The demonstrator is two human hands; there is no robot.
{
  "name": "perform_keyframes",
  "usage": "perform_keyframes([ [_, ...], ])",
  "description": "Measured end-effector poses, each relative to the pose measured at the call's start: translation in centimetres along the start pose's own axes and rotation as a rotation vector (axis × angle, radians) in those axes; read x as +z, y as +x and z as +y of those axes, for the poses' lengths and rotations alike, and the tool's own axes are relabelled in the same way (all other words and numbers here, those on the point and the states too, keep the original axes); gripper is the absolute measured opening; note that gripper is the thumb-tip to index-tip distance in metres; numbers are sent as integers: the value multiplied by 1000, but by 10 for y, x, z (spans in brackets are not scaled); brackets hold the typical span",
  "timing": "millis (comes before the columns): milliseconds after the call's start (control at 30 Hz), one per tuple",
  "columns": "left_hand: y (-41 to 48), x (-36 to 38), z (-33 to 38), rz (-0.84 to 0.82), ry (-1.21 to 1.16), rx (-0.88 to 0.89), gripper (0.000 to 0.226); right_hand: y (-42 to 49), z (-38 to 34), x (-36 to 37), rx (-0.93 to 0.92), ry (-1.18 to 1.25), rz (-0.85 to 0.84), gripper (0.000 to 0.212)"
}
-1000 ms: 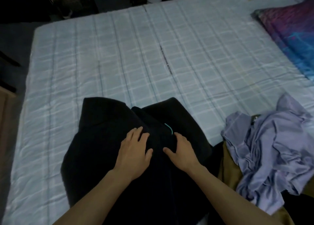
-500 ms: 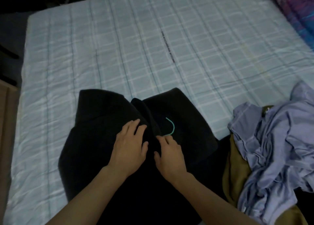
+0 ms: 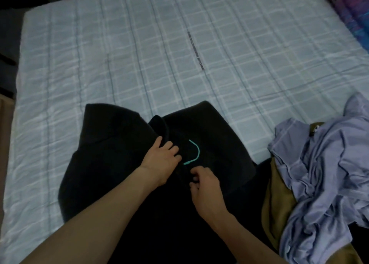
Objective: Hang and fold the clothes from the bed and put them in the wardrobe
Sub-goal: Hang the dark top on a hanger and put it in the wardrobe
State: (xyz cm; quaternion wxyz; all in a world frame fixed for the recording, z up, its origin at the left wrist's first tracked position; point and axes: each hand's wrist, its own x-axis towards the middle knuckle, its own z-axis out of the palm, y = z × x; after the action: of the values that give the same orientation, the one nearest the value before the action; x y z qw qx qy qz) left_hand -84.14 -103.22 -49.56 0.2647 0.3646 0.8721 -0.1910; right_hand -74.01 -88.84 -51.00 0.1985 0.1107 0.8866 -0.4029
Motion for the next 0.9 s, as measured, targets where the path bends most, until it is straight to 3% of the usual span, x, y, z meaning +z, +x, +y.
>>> perform_keyframes([
  [133, 6, 11, 1, 47, -7, 11, 49, 10, 9, -4, 126, -73, -154, 41],
  [267, -6, 24, -3, 171, -36, 33, 32, 2, 9, -4, 260, 247, -327, 21],
  [433, -37, 20, -5, 301, -77, 23, 30, -13, -1, -4, 239, 362, -382, 19],
  [633, -80, -13, -11, 448, -108, 24, 32, -37, -38, -25, 125, 299, -272, 7],
  [900, -162, -71, -4, 631, -89, -30, 38, -108, -83, -57, -132, 289, -5, 11],
])
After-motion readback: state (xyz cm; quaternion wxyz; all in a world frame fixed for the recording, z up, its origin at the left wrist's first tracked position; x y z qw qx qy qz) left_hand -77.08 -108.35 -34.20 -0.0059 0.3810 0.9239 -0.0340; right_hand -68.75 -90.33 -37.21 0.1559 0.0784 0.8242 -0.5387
